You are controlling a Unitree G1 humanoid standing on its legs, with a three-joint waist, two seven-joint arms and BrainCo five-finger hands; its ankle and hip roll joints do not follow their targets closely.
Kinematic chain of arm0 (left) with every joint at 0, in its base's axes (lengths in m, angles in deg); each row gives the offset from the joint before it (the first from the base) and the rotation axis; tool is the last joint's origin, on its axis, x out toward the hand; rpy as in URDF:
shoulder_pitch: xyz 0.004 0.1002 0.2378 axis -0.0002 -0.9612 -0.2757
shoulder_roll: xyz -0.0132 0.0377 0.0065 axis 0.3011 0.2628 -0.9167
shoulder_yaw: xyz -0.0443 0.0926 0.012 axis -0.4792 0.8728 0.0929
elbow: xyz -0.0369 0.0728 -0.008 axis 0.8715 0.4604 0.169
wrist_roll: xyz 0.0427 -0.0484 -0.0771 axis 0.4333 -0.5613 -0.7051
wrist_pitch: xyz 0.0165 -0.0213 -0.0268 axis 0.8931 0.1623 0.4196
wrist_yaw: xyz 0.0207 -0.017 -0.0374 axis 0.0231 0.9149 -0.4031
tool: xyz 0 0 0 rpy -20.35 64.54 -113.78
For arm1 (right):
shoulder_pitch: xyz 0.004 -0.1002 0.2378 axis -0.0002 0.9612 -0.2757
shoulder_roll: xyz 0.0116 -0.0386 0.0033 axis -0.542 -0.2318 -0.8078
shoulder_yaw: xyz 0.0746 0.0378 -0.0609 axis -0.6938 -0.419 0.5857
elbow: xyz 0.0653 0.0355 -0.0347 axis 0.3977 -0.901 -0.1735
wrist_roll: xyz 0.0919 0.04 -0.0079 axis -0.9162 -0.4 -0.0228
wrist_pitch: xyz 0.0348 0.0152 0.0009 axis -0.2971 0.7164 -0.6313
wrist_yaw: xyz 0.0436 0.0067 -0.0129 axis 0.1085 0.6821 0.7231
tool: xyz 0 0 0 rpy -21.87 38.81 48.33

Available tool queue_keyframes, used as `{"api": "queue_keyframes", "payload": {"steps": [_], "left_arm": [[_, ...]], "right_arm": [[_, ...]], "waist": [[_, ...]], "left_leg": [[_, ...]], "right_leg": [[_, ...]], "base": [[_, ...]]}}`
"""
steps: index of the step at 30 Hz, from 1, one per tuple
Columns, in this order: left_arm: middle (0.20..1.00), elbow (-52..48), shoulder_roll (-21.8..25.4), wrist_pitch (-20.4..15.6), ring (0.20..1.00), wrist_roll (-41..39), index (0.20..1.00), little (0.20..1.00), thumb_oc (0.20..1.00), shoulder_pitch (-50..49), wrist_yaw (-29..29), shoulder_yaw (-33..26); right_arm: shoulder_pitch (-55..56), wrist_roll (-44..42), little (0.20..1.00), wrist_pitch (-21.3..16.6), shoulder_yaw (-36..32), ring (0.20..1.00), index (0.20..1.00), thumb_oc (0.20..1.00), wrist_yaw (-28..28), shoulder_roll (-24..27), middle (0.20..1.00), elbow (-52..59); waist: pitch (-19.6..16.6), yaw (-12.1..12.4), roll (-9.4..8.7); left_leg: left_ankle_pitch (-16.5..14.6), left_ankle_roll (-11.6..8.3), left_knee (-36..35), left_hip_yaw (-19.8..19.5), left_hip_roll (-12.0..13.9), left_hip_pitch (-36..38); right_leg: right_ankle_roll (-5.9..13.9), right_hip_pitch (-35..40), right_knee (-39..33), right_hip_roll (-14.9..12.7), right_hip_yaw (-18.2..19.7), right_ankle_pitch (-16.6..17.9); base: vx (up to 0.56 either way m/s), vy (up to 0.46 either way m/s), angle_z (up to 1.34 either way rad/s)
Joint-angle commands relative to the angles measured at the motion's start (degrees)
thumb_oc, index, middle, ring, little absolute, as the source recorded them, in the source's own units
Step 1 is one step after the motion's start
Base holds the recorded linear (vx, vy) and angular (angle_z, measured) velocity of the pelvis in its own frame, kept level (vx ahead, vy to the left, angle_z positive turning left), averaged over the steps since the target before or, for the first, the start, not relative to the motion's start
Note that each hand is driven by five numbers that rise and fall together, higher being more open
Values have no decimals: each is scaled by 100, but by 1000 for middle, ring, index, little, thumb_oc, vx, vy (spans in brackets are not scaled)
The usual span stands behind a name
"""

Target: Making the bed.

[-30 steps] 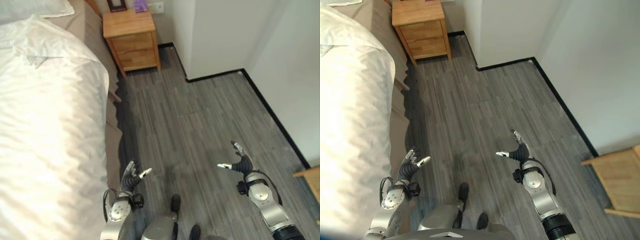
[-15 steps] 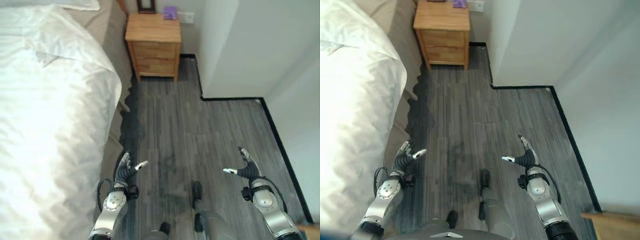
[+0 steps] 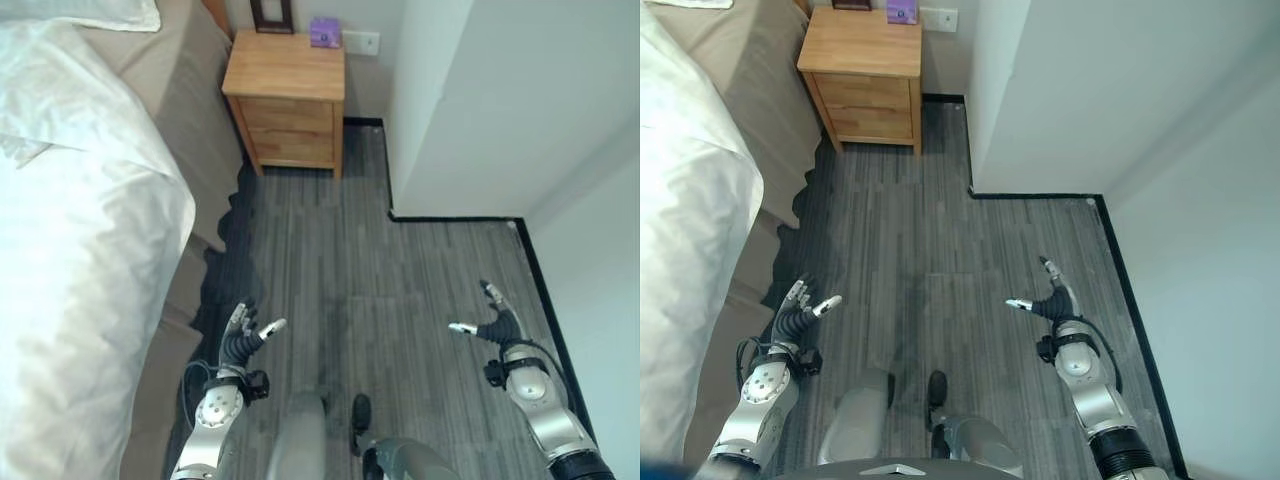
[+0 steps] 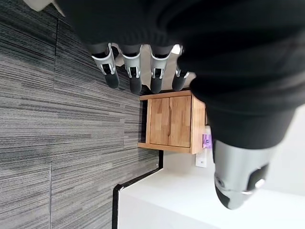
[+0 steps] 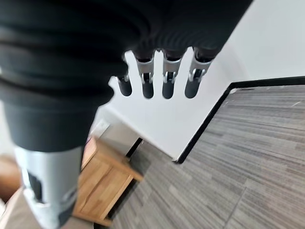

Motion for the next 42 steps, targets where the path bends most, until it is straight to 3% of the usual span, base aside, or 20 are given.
{"api": "queue_keyframes", "payload": {"steps": [1,3,6,8,10,11,13,14,15,16,18,20,22,24,29,37,40,42], "left_arm": [[1000,-208,37,-274,1000,18,1000,1000,1000,-186,-51,54],[1000,-169,11,-280,1000,44,1000,1000,1000,-153,-60,69],[1000,-155,7,-271,1000,176,1000,1000,1000,-183,-5,100],[1000,-193,47,-282,1000,242,1000,1000,1000,-171,-6,104],[1000,-401,252,-304,1000,536,1000,1000,1000,-80,-30,141],[1000,-543,495,-301,1000,818,1000,1000,1000,78,-133,164],[1000,-731,713,-316,1000,1023,1000,1000,1000,213,-307,111],[1000,-787,777,-346,1000,1112,1000,1000,1000,254,-382,58],[1000,-788,776,-346,1000,1115,1000,1000,1000,253,-385,57],[1000,-974,857,-413,1000,1079,1000,1000,1000,334,-503,-53],[1000,-1063,879,-447,1000,1062,1000,1000,1000,316,-494,-80],[1000,-1264,887,-513,1000,1050,1000,1000,1000,287,-475,-207],[1000,-1306,820,-562,1000,954,1000,1000,1000,310,-479,-262],[1000,-1212,791,-591,1000,882,1000,1000,1000,433,-538,-307],[1000,-1044,703,-631,1000,832,1000,1000,1000,361,-583,-411],[1000,-845,267,-595,1000,314,1000,1000,1000,-296,-417,-656],[1000,-843,102,-649,1000,127,1000,1000,1000,-484,-418,-817],[1000,-871,72,-672,1000,34,1000,1000,1000,-470,-433,-841]], "right_arm": [[-55,-31,1000,-185,15,1000,1000,1000,-103,326,1000,251],[-119,44,1000,-155,9,1000,1000,1000,-151,327,1000,144],[-21,209,1000,-120,-76,1000,1000,1000,-148,229,1000,157],[39,250,1000,-118,-122,1000,1000,1000,-141,183,1000,209],[171,180,1000,-165,-239,1000,1000,1000,-171,3,1000,291],[238,62,1000,-225,-284,1000,1000,1000,-228,-173,1000,322],[170,-232,1000,-345,-331,1000,1000,1000,-267,-367,1000,483],[176,-319,1000,-437,-368,1000,1000,1000,-317,-428,1000,572],[180,-320,1000,-436,-368,1000,1000,1000,-316,-428,1000,578],[221,-455,1000,-543,-440,1000,1000,1000,-365,-537,1000,742],[253,-517,1000,-564,-468,1000,1000,1000,-360,-566,1000,823],[253,-600,1000,-661,-639,1000,1000,1000,-379,-531,1000,951],[206,-634,1000,-662,-698,1000,1000,1000,-447,-494,1000,897],[174,-597,1000,-642,-778,1000,1000,1000,-544,-433,1000,775],[133,-547,1000,-628,-804,1000,1000,1000,-545,-346,1000,712],[113,-618,1000,-597,-806,1000,1000,1000,-423,-67,1000,700],[73,-664,1000,-597,-685,1000,1000,1000,-340,26,1000,636],[59,-668,1000,-578,-643,1000,1000,1000,-312,70,1000,615]], "waist": [[-433,173,213],[-498,219,278],[-627,251,214],[-653,242,153],[-691,193,32],[-655,17,-28],[-549,-199,86],[-559,-260,196],[-561,-256,192],[-558,-341,274],[-564,-416,264],[-590,-508,245],[-596,-572,228],[-569,-634,238],[-608,-597,162],[-790,-559,414],[-768,-428,524],[-720,-399,518]], "left_leg": [[1202,-156,-2607,-56,-333,911],[1522,-249,-3177,-7,-357,758],[1773,-223,-3415,-31,-321,843],[1755,-197,-3440,-59,-346,911],[1661,-85,-3443,-81,-381,1144],[1424,54,-3505,-72,-387,1587],[1290,165,-3528,-85,-293,1911],[1252,175,-3578,-80,-155,2021],[1243,171,-3570,-75,-155,2012],[1135,176,-3614,-31,-29,2201],[1071,161,-3613,-41,-10,2253],[909,86,-3650,-75,19,2424],[795,11,-3650,-193,-5,2530],[693,-51,-3650,-389,8,2642],[553,-205,-3650,-578,107,2802],[700,-584,-3650,-776,547,2828],[1102,-722,-3557,-846,697,2812],[1181,-728,-3498,-896,684,2739]], "right_leg": [[902,481,-186,-641,-440,-661],[936,737,-186,-603,-411,-839],[1047,1122,-186,-708,-374,-1017],[1088,1123,-60,-777,-338,-1053],[1229,976,671,-919,-310,-1098],[1429,496,1881,-995,-240,-664],[1569,-177,3098,-969,-106,168],[1554,-435,3371,-956,-150,296],[1551,-462,3411,-956,-144,281],[1460,-752,3423,-1235,-568,319],[1454,-755,3122,-1290,-747,274],[1368,-923,2036,-1154,-875,-155],[1364,-913,1101,-1038,-676,-213],[1460,-1013,593,-904,-204,-17],[1444,-850,208,-988,4,189],[1159,-494,123,-832,-382,-76],[1028,-231,-40,-740,-557,-223],[1006,-188,-62,-764,-613,-237]], "base": [[398,193,-6],[426,203,-12],[438,230,-30],[345,213,-29],[338,276,-28],[387,364,-39],[299,305,-26],[170,155,3],[305,174,10],[303,102,2],[314,50,0],[381,-27,15],[347,-71,47],[353,-109,53],[272,-185,54],[195,-212,43],[133,-144,-6],[38,-46,3]]}}
